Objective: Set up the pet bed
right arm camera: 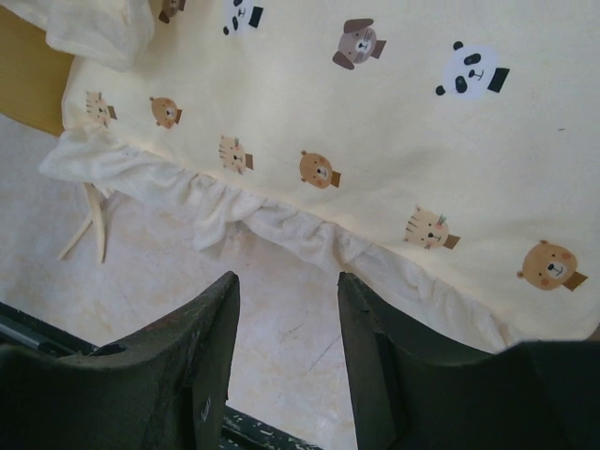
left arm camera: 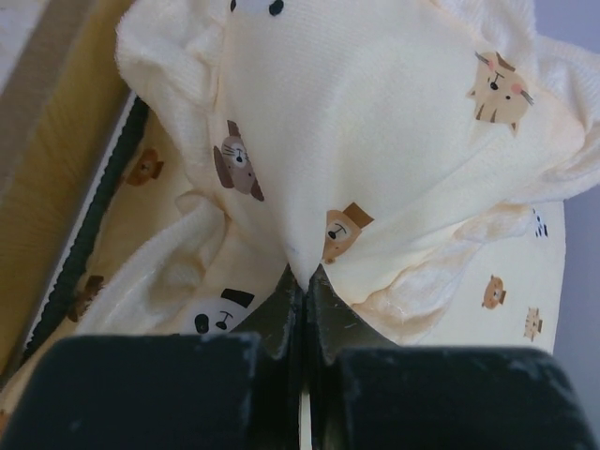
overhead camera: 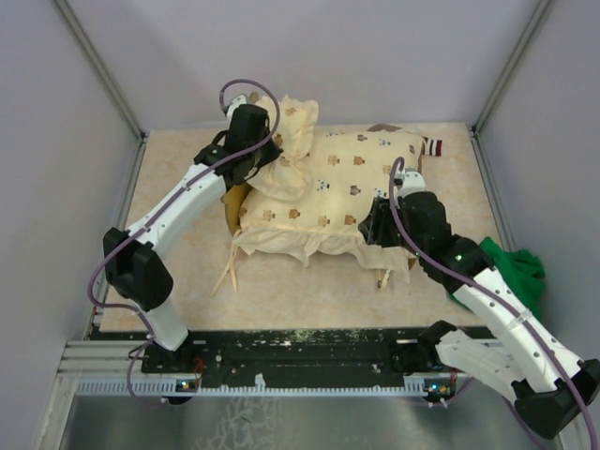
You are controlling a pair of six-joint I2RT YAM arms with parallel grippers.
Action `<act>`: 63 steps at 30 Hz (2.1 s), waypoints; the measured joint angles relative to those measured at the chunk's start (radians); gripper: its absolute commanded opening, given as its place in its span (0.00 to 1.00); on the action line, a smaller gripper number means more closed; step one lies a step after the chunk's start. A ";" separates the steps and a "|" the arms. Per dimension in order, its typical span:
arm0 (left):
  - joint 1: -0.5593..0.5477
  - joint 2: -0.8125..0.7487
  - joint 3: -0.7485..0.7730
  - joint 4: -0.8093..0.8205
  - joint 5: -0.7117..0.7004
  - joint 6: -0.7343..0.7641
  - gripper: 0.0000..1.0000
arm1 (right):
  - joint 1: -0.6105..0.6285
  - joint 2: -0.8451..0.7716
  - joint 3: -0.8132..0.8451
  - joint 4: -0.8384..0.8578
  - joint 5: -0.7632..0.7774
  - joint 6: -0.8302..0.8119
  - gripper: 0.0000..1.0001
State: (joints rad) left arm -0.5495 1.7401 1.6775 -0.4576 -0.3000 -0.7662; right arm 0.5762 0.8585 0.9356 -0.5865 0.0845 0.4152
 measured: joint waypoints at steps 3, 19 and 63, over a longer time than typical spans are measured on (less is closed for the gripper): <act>0.023 0.001 0.002 -0.005 -0.012 0.000 0.06 | 0.000 0.001 0.003 0.002 0.001 -0.004 0.47; 0.063 0.001 0.032 -0.013 0.054 0.100 1.00 | 0.000 0.006 0.000 0.019 0.001 -0.012 0.47; 0.070 -0.225 -0.106 0.176 0.424 0.399 1.00 | 0.000 -0.100 -0.027 0.023 0.076 0.008 0.80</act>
State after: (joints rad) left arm -0.4797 1.5150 1.5711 -0.2817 0.1238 -0.3668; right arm 0.5762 0.7582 0.9081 -0.5636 0.1608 0.4229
